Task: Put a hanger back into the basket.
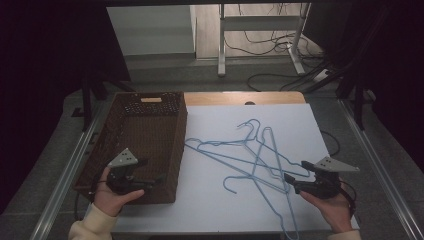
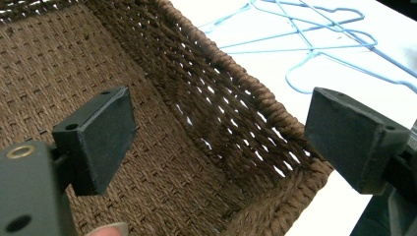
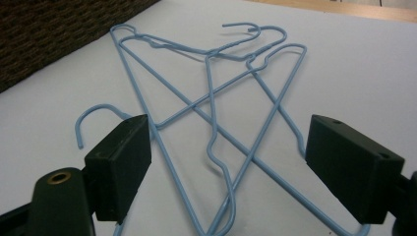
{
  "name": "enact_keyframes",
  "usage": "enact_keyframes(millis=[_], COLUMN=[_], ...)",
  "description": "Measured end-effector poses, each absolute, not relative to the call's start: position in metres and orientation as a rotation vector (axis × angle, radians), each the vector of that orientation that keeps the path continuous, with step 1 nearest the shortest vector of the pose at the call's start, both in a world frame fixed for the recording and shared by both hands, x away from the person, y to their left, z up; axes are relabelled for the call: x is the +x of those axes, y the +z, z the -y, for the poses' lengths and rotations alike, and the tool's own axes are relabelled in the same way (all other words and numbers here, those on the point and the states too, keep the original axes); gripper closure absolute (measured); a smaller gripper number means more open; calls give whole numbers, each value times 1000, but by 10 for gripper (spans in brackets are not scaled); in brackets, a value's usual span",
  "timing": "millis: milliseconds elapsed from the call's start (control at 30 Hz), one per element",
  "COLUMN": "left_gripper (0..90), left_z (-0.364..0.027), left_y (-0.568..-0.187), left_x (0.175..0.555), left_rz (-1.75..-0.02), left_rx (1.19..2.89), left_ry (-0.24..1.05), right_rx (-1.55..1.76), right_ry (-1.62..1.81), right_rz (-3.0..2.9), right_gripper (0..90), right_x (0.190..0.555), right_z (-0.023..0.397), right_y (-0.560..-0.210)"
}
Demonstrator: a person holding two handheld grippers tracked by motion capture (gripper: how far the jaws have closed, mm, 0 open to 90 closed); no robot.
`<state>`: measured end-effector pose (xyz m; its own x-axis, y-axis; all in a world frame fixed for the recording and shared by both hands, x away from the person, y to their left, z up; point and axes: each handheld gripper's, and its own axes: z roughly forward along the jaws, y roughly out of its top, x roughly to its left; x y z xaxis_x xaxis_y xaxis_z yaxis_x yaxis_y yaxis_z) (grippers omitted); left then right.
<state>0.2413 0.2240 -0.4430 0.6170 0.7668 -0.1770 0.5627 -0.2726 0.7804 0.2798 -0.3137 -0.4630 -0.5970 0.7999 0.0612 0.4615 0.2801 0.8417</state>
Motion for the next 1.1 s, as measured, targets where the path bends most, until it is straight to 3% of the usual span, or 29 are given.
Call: enact_keyframes(millis=[1100], left_gripper=[144], left_z=[-226], left_y=[-432], left_x=[238], left_rz=[-1036], left_rx=[1939], left_ry=[288], right_rx=[1169], right_ry=[1087], right_rz=[-2266], right_gripper=[259], right_x=[298], right_z=[292], right_y=[-459])
